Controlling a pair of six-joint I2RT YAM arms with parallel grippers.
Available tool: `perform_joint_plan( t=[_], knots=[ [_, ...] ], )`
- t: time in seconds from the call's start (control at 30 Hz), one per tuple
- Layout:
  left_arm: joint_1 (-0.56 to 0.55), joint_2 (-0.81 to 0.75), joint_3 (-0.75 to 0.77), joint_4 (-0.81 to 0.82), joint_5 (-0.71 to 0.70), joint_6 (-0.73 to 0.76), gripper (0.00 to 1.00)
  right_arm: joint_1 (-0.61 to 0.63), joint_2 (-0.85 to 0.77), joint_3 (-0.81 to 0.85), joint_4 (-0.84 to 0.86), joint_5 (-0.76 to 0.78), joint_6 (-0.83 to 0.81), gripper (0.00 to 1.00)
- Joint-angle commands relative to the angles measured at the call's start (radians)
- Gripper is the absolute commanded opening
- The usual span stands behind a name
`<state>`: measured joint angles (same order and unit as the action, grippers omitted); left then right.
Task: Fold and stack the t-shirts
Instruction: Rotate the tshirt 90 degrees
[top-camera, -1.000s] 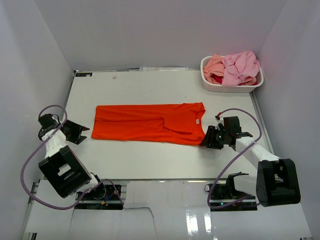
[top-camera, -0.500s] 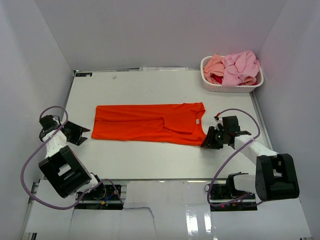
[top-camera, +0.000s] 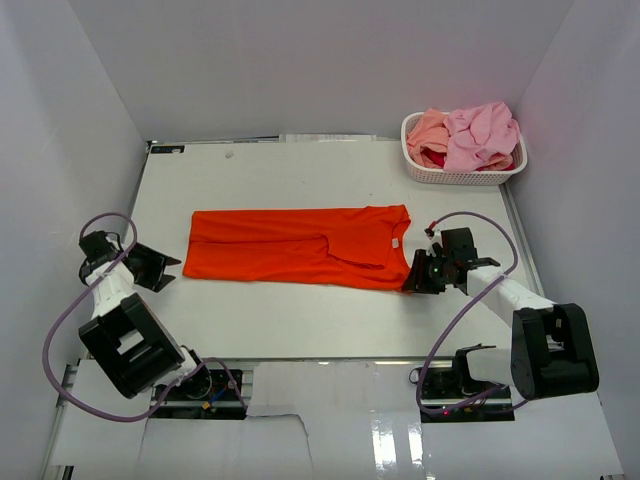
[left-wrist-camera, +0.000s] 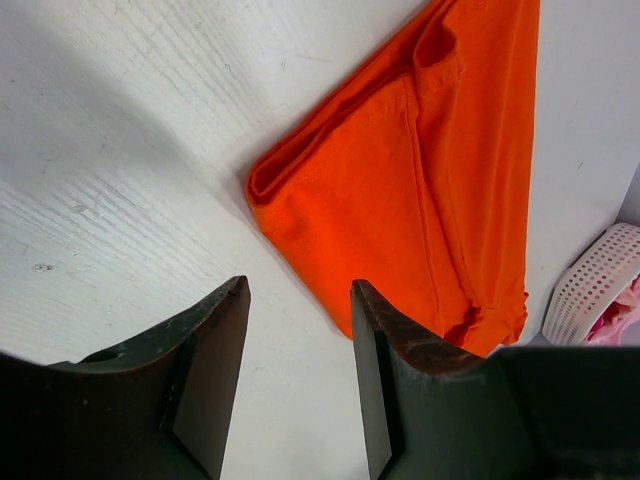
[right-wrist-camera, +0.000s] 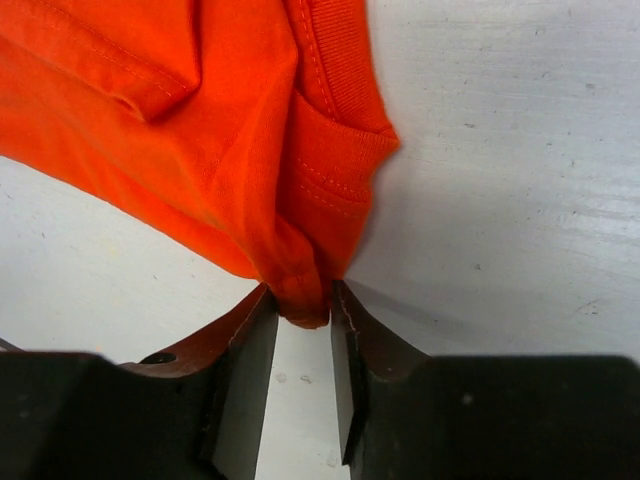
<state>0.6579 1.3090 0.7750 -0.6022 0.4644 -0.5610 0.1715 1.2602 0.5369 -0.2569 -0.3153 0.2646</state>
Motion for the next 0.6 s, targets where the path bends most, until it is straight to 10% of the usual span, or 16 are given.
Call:
perform_joint_plan(
  t=[0.0, 0.57],
  knots=[
    [0.005, -0.047, 0.006, 0.001, 0.008, 0.015, 0.55, 0.010, -0.004, 0.032, 0.008, 0.018, -0.016, 0.33],
    [0.005, -0.085, 0.018, -0.154, 0.000, -0.013, 0.56, 0.029, -0.021, 0.032, 0.001, 0.036, -0.019, 0.26]
  ],
)
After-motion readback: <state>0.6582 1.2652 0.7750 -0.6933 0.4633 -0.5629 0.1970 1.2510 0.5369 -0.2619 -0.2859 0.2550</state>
